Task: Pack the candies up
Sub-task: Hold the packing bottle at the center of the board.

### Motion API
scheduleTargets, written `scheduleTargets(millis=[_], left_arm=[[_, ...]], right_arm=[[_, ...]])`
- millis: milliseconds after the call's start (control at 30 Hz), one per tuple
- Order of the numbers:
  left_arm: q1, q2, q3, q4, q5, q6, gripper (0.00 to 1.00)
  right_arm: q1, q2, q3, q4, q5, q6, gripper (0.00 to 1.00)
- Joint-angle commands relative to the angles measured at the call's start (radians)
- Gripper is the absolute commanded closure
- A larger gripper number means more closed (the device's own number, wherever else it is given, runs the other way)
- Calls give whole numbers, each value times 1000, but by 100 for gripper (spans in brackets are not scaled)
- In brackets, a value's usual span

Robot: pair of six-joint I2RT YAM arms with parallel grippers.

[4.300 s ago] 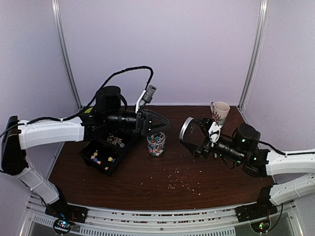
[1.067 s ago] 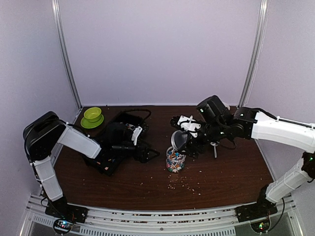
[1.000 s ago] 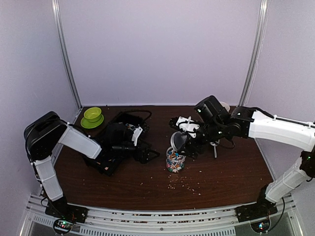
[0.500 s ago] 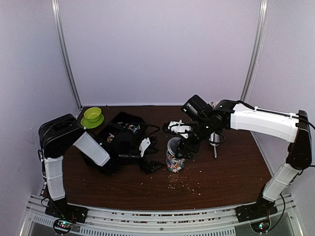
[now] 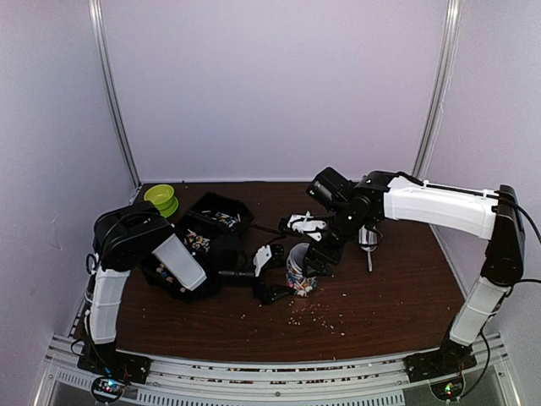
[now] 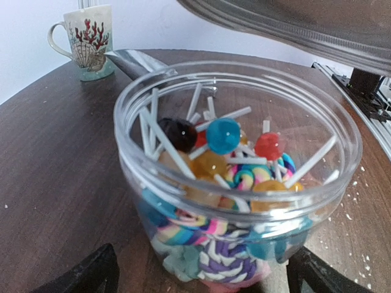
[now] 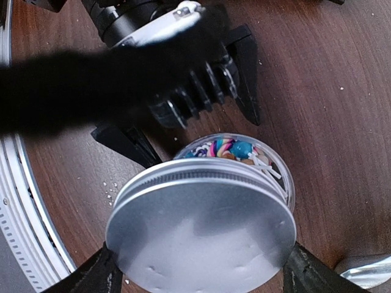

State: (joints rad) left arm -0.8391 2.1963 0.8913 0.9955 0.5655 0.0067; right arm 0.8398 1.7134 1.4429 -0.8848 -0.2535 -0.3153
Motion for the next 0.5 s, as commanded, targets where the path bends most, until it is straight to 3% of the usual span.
scheduleTargets(millis=[0, 267, 467], left_arm=[[-14, 39, 52, 94, 17, 12, 2], [-22, 79, -2, 258, -1, 5, 2], [-23, 96, -9, 291, -7, -7, 2]], right_arm=[[-4, 30, 46, -31, -6, -8, 14], [-7, 61, 86, -61, 28, -4, 14], [-10, 66, 80, -65, 42, 2, 14]])
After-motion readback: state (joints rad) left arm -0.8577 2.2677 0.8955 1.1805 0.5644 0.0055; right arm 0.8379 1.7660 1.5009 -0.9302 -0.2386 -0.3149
